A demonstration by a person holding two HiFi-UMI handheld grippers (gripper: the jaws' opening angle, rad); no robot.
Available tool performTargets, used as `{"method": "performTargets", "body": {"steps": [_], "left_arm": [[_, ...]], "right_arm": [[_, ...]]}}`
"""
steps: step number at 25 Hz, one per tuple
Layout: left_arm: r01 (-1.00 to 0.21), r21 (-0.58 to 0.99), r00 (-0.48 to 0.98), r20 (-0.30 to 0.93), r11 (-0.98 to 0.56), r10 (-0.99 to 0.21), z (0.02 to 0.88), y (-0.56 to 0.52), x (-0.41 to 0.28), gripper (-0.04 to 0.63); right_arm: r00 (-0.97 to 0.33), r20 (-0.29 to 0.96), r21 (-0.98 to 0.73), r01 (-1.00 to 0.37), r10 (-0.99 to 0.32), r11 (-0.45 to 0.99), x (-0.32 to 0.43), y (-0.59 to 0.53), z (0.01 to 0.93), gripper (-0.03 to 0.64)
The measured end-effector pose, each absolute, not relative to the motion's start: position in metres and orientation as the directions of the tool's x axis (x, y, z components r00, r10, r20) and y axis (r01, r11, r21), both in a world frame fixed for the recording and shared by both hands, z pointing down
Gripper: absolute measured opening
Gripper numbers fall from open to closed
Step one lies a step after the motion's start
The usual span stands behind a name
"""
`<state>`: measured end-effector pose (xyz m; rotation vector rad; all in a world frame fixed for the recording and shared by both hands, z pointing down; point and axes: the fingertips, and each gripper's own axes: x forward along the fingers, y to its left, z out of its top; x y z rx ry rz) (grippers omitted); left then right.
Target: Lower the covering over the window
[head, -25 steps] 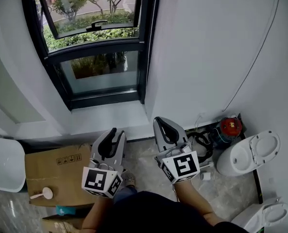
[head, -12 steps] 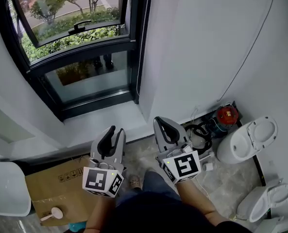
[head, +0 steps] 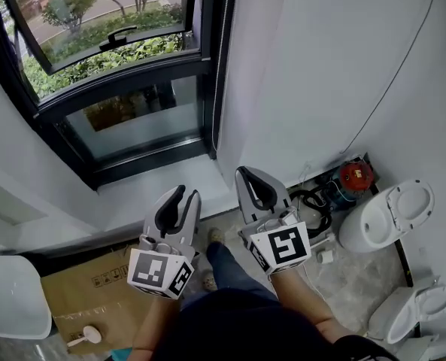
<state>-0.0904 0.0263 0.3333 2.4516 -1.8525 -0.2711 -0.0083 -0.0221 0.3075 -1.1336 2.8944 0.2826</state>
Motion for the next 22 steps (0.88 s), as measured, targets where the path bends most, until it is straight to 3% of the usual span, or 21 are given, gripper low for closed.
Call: {"method": "performTargets", "body": {"steps": [22], "left_arm": [[-0.927,0.113,0.337,-0.161,-0.357,-0.928,0.313,-0.204,-0.133,0.087]], "right_arm": [[-0.712,-0.110,0.147,-0.701,-0.693,0.697,-0.072,-0.245,0.302,0.013]]}}
